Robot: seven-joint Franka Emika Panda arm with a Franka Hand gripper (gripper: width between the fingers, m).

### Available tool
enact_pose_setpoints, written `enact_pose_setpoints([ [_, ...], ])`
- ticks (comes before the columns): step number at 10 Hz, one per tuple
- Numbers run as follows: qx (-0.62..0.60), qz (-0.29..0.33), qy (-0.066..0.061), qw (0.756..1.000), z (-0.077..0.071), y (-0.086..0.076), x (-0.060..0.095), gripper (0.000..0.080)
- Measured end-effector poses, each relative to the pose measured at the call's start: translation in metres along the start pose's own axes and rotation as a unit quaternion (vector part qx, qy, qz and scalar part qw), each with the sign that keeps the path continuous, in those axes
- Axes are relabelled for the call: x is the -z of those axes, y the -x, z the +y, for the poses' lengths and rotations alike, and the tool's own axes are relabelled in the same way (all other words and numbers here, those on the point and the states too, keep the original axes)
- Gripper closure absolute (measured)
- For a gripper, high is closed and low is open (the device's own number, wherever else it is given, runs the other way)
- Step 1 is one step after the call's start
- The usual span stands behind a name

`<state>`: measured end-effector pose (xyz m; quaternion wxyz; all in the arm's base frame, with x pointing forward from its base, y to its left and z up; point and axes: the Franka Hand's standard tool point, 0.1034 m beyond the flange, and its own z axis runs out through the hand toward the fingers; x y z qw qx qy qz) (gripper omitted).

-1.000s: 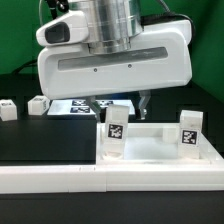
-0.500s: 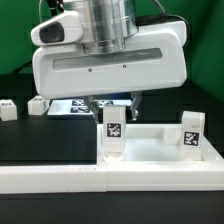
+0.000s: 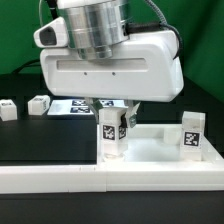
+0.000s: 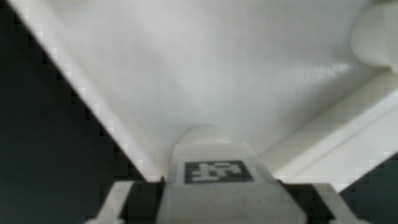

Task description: Assemble square table

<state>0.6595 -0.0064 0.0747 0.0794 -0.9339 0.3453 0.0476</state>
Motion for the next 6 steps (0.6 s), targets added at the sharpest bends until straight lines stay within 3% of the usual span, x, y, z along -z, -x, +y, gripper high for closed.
enact_pose_setpoints([
  [5, -0.227, -0.002, -0.005, 0.974, -0.0042, 0.0007, -0.0014, 0.0506],
  [6, -0.28, -0.005, -0.014, 0.96, -0.0026, -0.002, -0.0009, 0.0506],
])
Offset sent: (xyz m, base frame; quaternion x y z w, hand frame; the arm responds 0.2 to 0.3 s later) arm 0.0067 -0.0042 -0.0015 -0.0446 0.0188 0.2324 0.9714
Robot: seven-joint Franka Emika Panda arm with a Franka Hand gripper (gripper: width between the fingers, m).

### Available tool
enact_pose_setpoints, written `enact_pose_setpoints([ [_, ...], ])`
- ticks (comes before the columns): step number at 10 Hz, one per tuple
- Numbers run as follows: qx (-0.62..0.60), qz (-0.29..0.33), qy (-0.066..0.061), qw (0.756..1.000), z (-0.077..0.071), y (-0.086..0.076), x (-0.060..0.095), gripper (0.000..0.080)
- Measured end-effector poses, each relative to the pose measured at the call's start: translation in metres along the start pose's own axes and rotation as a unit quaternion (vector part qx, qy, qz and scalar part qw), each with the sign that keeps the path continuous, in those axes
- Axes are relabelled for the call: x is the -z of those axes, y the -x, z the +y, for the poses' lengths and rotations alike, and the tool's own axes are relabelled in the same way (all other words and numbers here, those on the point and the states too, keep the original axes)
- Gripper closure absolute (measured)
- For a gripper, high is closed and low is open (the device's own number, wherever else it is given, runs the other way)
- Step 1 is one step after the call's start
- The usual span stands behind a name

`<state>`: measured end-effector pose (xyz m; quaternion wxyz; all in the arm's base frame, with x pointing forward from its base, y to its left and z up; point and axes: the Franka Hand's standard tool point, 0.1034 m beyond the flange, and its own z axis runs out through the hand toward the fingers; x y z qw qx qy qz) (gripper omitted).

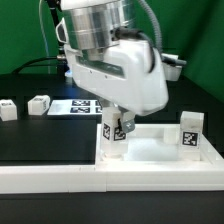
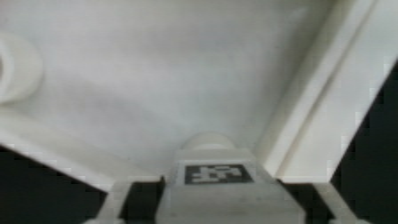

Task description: Assemble square table

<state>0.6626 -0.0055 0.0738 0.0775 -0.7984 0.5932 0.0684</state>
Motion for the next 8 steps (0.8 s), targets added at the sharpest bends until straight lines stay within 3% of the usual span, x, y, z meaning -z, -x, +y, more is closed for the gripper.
enact_pose_setpoints([
  [5, -0.07, 0.001, -0.005, 0.998, 0.001, -0.006, 0.002, 0.05],
  [7, 0.0, 0.0, -0.002, 1.0, 0.001, 0.002, 0.001, 0.0189],
  [8, 0.092, 0.001, 0.009, 0.996, 0.003, 0.004, 0.0, 0.0162],
])
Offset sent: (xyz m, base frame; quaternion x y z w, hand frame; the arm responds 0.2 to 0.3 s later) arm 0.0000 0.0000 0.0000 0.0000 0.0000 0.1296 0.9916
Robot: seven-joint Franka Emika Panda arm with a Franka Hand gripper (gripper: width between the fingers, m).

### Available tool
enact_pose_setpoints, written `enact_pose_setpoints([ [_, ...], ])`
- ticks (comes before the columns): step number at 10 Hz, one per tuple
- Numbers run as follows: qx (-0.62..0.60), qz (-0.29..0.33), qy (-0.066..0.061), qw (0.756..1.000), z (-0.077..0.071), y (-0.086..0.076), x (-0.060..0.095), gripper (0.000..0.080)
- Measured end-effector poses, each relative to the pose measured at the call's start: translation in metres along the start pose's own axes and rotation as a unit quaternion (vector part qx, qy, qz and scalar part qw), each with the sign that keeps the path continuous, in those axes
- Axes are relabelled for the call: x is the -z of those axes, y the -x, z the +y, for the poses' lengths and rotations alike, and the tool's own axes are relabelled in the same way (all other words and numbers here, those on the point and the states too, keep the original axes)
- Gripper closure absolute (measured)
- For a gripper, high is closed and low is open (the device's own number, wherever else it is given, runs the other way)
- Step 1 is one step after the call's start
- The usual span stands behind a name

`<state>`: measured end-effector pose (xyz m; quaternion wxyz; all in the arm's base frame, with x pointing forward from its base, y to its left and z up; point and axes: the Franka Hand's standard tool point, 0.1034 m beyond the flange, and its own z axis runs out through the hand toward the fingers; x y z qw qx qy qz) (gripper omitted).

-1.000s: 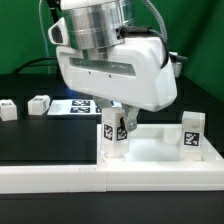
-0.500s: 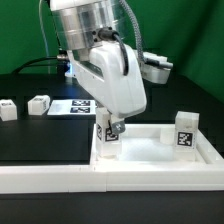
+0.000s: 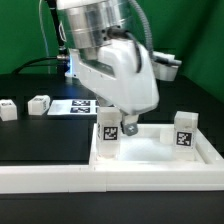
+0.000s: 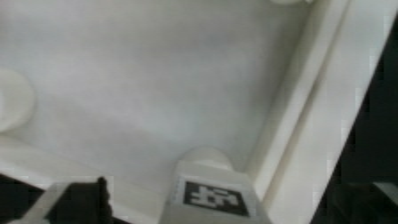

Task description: Assemble square table

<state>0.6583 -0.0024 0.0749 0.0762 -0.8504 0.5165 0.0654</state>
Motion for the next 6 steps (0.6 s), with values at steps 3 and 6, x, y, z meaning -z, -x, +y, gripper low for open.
enact_pose_setpoints([
  [3, 0.159, 0.013, 0.016, 0.987, 0.0039, 0.0077, 0.004, 0.0152],
  [6, 0.247, 0.012, 0.019, 0.969, 0.0052, 0.0049, 0.003, 0.0151],
])
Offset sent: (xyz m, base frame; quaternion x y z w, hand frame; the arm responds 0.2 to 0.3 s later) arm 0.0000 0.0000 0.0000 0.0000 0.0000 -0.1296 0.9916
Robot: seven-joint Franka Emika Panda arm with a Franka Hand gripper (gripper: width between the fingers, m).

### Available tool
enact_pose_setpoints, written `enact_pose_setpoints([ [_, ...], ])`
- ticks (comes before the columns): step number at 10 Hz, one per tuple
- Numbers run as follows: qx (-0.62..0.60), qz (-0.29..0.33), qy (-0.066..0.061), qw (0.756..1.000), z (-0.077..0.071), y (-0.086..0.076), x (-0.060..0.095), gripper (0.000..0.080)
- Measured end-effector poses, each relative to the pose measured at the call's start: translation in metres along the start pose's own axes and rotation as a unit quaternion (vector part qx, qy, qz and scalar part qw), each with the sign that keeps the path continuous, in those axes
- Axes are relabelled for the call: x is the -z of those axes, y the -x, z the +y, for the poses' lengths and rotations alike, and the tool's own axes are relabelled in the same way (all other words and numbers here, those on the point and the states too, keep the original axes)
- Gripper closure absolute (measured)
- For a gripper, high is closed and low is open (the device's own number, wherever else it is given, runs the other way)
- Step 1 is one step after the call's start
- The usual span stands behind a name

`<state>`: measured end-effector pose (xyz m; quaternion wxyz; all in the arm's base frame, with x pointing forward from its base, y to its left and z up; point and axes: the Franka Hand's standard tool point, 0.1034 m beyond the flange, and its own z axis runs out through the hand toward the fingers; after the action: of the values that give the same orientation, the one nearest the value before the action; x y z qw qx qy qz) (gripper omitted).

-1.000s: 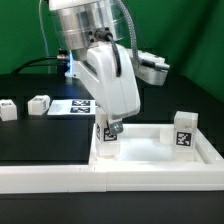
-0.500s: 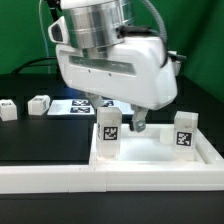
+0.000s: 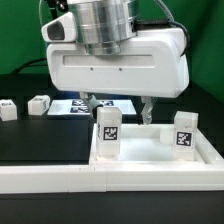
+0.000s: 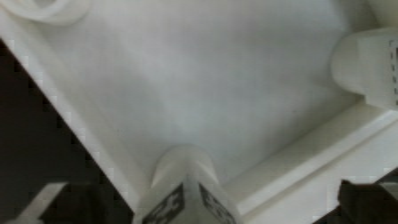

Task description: Assemble square table

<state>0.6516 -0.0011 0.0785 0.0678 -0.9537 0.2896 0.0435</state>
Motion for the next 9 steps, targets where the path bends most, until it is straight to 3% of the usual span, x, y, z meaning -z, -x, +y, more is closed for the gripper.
enact_pose_setpoints([
  [1, 0.116, 0.011, 0.023, 0.993, 0.009, -0.009, 0.003, 0.0151],
  [2, 0.184, 0.021, 0.033, 0.982, 0.009, -0.015, 0.006, 0.0151],
  [5, 0.304, 0.019, 0.036, 0.952, 0.01, -0.019, 0.004, 0.0151],
  [7, 0.29, 0.023, 0.032, 0.956, 0.014, -0.021, 0.003, 0.0151],
  [9, 0.274, 0.023, 0.031, 0.961, 0.014, -0.021, 0.003, 0.0428],
])
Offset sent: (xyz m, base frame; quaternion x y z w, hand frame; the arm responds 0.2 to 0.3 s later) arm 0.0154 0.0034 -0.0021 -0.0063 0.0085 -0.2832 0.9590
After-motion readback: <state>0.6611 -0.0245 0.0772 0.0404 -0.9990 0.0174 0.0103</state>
